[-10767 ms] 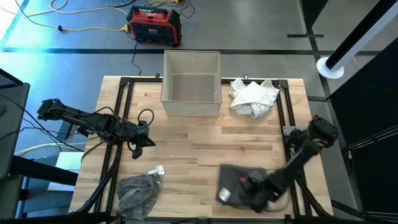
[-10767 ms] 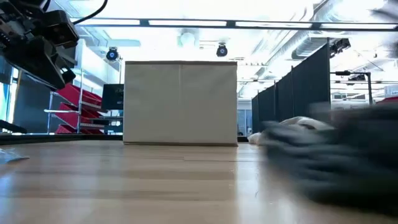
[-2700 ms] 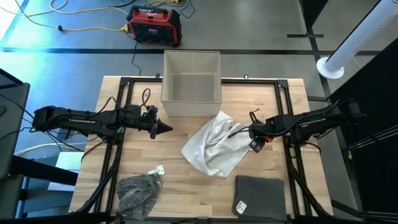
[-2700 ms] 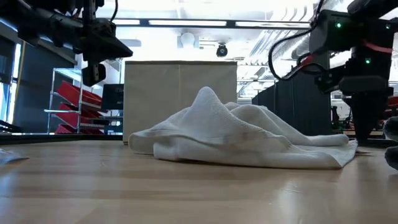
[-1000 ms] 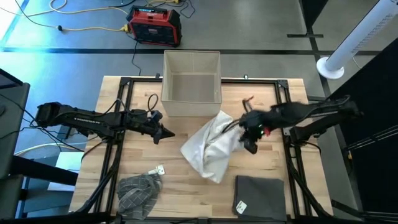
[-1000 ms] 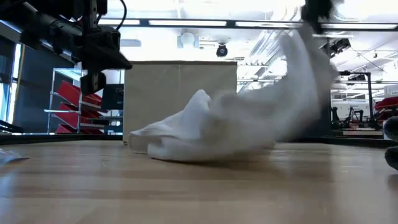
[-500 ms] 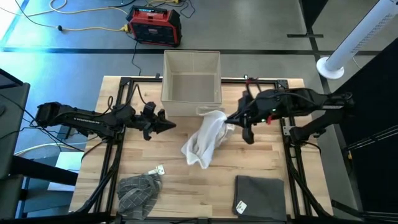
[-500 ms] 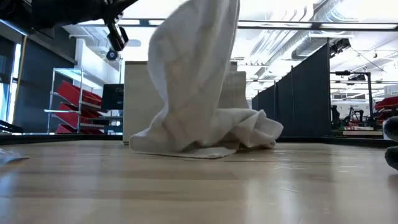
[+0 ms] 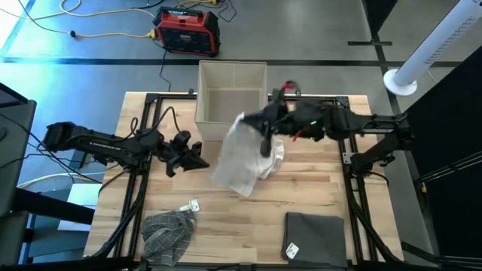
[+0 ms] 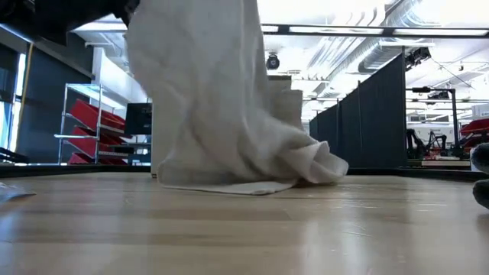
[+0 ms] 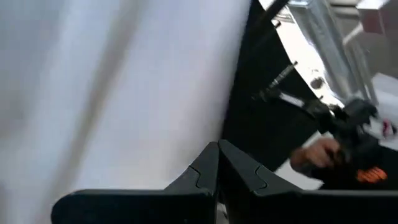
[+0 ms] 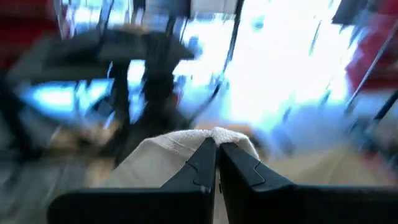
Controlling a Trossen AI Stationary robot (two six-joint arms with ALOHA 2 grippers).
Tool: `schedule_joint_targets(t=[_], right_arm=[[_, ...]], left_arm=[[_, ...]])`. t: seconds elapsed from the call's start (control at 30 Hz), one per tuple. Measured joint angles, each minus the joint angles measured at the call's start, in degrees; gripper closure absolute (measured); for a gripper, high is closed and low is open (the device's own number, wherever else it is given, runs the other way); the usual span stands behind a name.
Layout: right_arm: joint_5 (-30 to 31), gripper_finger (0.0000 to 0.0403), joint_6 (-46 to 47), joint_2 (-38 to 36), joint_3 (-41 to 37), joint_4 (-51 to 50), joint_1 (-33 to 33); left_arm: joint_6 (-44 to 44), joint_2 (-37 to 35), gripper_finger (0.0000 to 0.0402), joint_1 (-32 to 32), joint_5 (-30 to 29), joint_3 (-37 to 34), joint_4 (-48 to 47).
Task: Fold towel
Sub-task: Fold the white towel
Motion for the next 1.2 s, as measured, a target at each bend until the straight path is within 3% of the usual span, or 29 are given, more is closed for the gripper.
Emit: schedule_joint_targets(t=[0.17, 0.37, 0.47, 0.7, 0.87, 0.97, 1.1, 1.2], right_arm=[[2.05, 0.0403, -3.6, -3.7, 0.04, 10.88, -0.54], [7.03, 0.0403, -5.0, -7.55, 0.04, 10.37, -0.5], [6.76, 0.0403, -3.32, -9.05, 0.04, 9.47, -0.52], [-4.14, 0.0403, 10.15, -6.63, 0.12, -7.87, -0.43], [-15.53, 0.0403, 14.37, 0.37, -0.02, -8.62, -0.47], [-24.97, 0.0403, 14.09, 4.12, -0.02, -0.95, -0.45], [-27.76, 0.0403, 14.36, 5.53, 0.0, 5.19, -0.87], [-29.65, 0.0403, 16.26, 5.16, 0.2, -2.32, -1.81]], left_arm=[[2.45, 0.0, 0.0401, -2.24, -2.61, 0.0, -0.51], [2.51, 0.04, 0.0401, -2.73, -3.89, -0.02, -2.95], [2.51, 0.02, 0.0401, -2.73, -3.9, -0.02, -3.14], [2.83, 0.0, 0.0401, -1.93, -3.94, -0.02, -3.33], [2.58, -0.02, 0.0401, -0.87, -4.01, -0.02, -3.46], [2.55, -0.02, 0.0401, -0.3, -3.87, -0.02, -3.48], [1.58, -0.02, 0.0401, -0.19, -3.79, -0.02, -3.5], [0.64, -0.02, 0.0401, -0.23, -3.04, -0.02, -3.52]])
